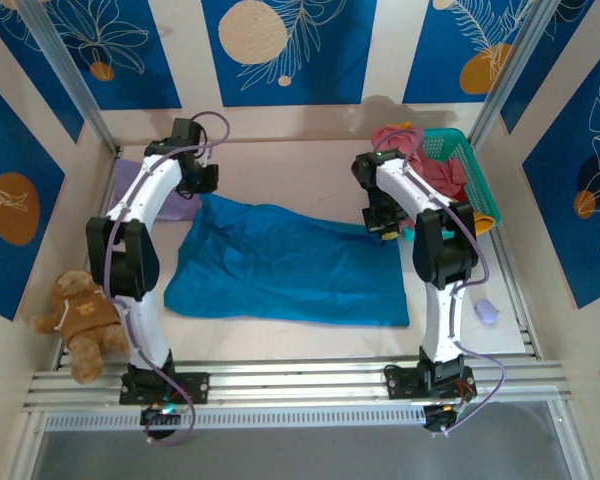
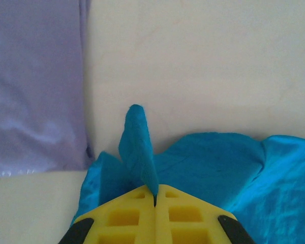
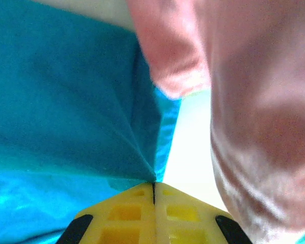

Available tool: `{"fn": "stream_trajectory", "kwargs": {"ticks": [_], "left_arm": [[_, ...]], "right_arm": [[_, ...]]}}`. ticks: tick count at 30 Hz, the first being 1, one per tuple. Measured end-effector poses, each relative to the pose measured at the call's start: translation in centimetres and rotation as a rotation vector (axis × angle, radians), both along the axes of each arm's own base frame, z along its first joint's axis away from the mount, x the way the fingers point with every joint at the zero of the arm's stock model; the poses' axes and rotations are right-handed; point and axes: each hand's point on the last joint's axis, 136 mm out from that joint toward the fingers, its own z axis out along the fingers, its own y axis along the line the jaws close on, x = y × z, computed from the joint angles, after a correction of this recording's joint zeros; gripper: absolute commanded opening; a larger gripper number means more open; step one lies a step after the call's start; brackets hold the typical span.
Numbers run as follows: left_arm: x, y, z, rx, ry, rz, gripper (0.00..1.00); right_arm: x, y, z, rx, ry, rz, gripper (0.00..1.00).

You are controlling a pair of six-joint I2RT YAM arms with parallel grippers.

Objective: Fold and stack the t-shirts

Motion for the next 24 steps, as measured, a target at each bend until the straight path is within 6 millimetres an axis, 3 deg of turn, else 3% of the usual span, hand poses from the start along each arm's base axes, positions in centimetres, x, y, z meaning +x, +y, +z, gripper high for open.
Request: {"fn": "stream_trajectory", "kwargs": {"ticks": [8,24], "left_arm": [[-2.7,0.7,0.1,0.002,0.002,0.009,0.00],[-8.1,1.4,2.7,-0.007,-0.041,0.008,0.00]], "right_arm": [[-4.2,-0.5,-1.0,-0.009,0.062,-0.062,0.00],[-4.8,-2.3,1.5,-0.022,-0.013,-0.118,0.00]]}}
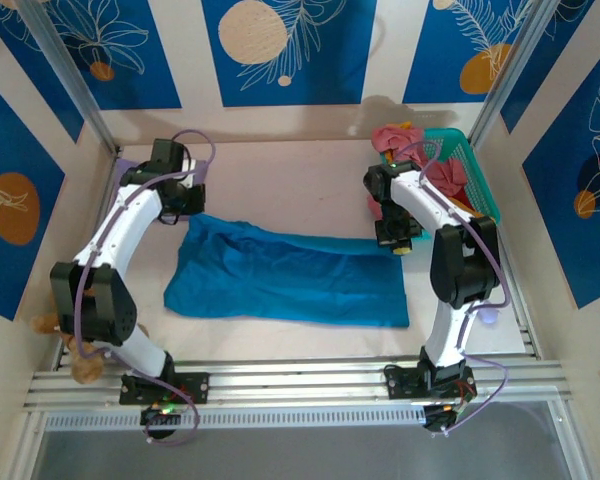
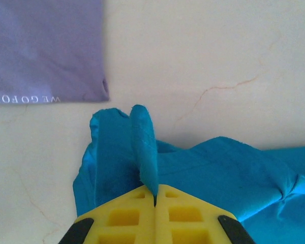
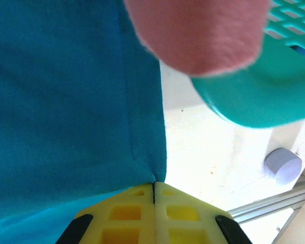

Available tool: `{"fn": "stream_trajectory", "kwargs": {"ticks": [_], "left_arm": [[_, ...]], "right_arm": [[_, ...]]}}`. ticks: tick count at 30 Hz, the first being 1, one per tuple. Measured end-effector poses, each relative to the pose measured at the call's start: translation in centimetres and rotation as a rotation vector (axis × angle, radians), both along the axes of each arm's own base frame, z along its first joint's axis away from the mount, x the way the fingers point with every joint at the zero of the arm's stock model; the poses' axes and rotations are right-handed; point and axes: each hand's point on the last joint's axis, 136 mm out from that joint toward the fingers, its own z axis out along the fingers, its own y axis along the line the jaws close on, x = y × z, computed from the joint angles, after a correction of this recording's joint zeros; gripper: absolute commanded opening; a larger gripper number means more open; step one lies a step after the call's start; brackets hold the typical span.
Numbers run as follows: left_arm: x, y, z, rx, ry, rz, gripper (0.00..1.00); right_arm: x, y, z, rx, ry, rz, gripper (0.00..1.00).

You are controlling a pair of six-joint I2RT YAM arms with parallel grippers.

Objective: Fold and stack the t-shirts

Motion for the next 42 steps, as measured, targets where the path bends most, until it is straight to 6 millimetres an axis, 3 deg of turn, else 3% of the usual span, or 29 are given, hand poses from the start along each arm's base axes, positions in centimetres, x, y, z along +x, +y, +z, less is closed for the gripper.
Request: {"fn": "stream_trajectory", "kwargs": {"ticks": [8,25,31,42], "left_arm": [[-3.5,0.3,-1.6,-0.004,0.066,0.005,0.00],[-10.4,0.3,-6.1,-0.044,0.228,0.039,0.00],[-10.8,0.1,-5.7,-0.056,0.217,0.049,0.00],[-10.8,0.1,-5.7,-0.058,0.215,0.049,0.00]], "right_arm": [[-3.0,-1.0,-1.5,0.002,0.084,-0.076,0.00],[-3.6,0.3,-2.6,-0.005,0.108,-0.071,0.00],[-4.2,1.0,-3.0,-0.016,0.117,-0.053,0.00],[-2.9,0.0,-1.7,-0.055,0.051,-0.076,0.00]]}}
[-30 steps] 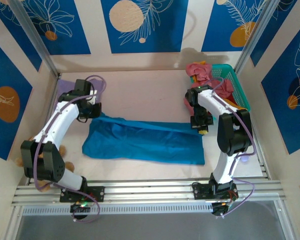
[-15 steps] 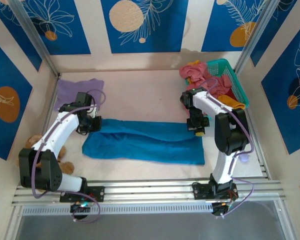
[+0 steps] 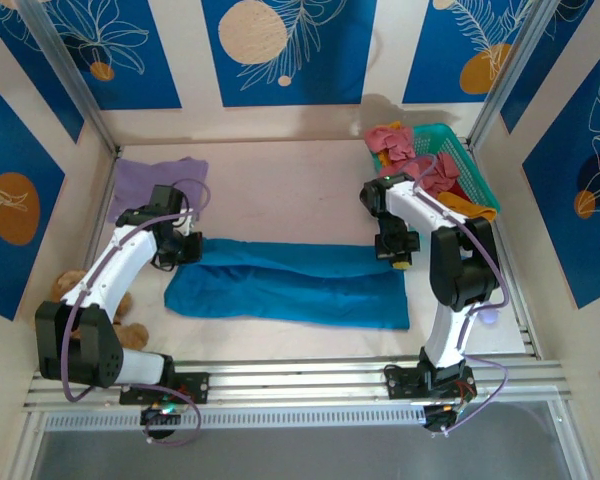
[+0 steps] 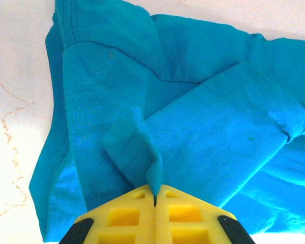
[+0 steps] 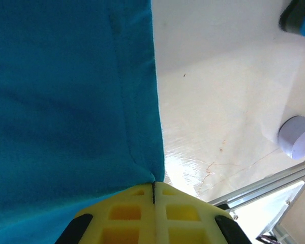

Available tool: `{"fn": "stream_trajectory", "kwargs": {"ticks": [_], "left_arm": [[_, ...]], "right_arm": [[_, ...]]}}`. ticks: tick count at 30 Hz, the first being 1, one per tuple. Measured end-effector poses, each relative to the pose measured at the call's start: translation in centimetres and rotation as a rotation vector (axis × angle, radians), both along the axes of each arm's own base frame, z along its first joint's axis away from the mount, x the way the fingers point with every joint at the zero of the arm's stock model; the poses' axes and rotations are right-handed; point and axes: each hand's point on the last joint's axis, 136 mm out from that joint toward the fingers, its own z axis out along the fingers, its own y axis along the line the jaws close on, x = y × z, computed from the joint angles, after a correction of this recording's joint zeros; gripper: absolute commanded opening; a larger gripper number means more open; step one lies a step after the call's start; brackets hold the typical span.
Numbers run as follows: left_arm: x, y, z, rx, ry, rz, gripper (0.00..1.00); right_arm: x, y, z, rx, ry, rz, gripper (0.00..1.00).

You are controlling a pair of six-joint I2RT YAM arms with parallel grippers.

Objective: Fold and stack the t-shirts

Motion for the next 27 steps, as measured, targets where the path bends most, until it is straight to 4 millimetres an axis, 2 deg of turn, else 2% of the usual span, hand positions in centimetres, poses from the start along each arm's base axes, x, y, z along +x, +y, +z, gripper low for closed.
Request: {"fn": "stream_trajectory", "kwargs": {"ticks": [8,16,24,27], "left_arm": [[0.4,-0.1,0.9,-0.002,-0.016,-0.001,0.00],[0.1,-0.1,1.1,-0.005,-0.013,-0.005,0.00],[-0.6,-0.3,0.8,-0.018,0.011,-0.010,0.00],[-1.1,-0.3,0.2,-0.023,0.034,-0.012,0.00]], "right_arm": [[-0.8,-0.1,1.3,-0.052,-0.018,0.039,0.00],[-4.3,-0.1,-0.9,-0.133,0.038,-0.002,0.00],[-5.0,-0.5,-2.3,-0.171,0.058,-0.043,0.00],[-5.4,-0.7,-3.2,-0.183,0.083,-0.046,0.04]]}}
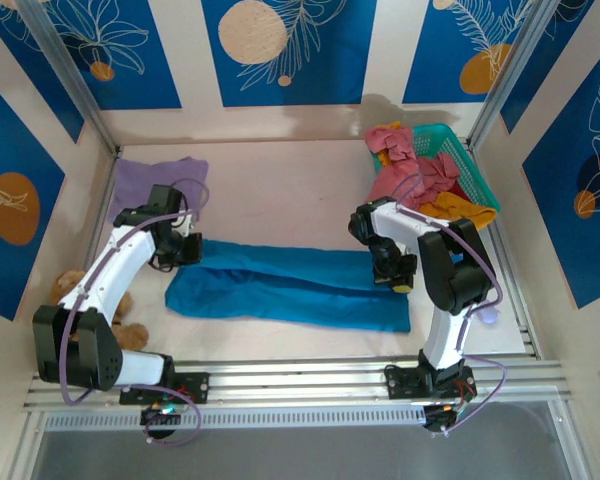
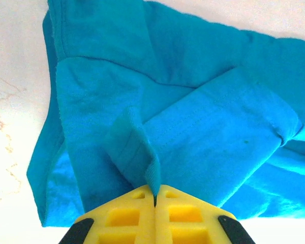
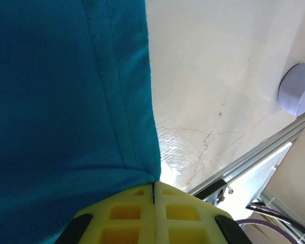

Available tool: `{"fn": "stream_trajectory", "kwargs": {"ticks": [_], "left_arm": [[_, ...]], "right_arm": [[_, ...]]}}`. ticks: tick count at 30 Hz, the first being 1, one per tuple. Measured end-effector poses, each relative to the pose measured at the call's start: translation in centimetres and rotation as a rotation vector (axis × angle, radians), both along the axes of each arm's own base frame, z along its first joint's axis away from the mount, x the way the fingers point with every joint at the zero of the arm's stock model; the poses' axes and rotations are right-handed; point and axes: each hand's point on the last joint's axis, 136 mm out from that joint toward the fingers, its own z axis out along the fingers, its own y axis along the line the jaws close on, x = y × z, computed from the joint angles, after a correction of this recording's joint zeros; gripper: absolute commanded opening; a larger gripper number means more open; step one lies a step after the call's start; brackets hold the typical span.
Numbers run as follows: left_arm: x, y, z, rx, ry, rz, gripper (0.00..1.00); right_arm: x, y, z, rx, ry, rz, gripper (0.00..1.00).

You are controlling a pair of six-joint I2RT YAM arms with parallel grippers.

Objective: Fold and stack the t-shirts

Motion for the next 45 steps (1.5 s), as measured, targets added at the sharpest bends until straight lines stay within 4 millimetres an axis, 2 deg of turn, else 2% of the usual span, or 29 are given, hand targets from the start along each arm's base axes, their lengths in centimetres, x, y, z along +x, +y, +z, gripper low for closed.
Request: {"fn": "stream_trajectory", "kwargs": {"ticks": [5,7,10,13,15,18,23,26,30,35,38,41,45], "left_arm": [[-1.6,0.1,-1.5,-0.004,0.067,0.018,0.00],[-2.2,0.0,-2.0,-0.010,0.091,0.025,0.05],[-3.3,-0.1,-2.8,-0.020,0.141,0.045,0.10],[-4.4,-0.1,-3.4,-0.021,0.194,0.067,0.11],[-4.9,0.0,-3.7,-0.015,0.227,0.073,0.16],[-5.7,0.1,-4.2,-0.007,0.282,0.090,0.32],[-6.6,0.4,-4.3,0.011,0.334,0.094,0.39],[-5.5,0.0,-3.3,-0.007,0.300,0.098,0.48],[-2.5,-1.8,-2.0,-0.102,0.238,0.097,0.51],[2.1,-4.1,-3.3,-0.201,0.220,0.073,0.54],[3.8,-4.9,-4.0,-0.215,0.234,0.059,0.54],[5.1,-5.7,-4.3,-0.219,0.225,0.037,0.54],[5.1,-6.6,-5.1,-0.210,0.245,0.000,0.54]], "right_arm": [[-0.5,0.2,-0.4,0.000,0.008,0.000,0.14],[-0.5,0.4,-0.4,-0.004,0.006,0.002,0.18],[-0.7,0.6,-0.3,-0.013,0.003,0.000,0.30],[-0.8,0.7,0.2,-0.025,0.004,0.009,0.32],[-0.8,0.7,0.7,-0.030,-0.004,0.010,0.32],[-0.6,1.1,2.0,-0.026,-0.031,0.014,0.33],[0.3,2.7,5.1,0.019,-0.123,0.046,0.33],[0.8,4.3,6.3,0.069,-0.162,0.068,0.33],[1.6,7.7,6.4,0.188,-0.208,0.087,0.33],[3.8,12.5,6.7,0.376,-0.278,0.086,0.33],[5.2,14.2,6.3,0.426,-0.289,0.088,0.33],[5.7,14.7,5.6,0.438,-0.272,0.092,0.33],[5.9,14.3,5.3,0.449,-0.259,0.076,0.33]]}}
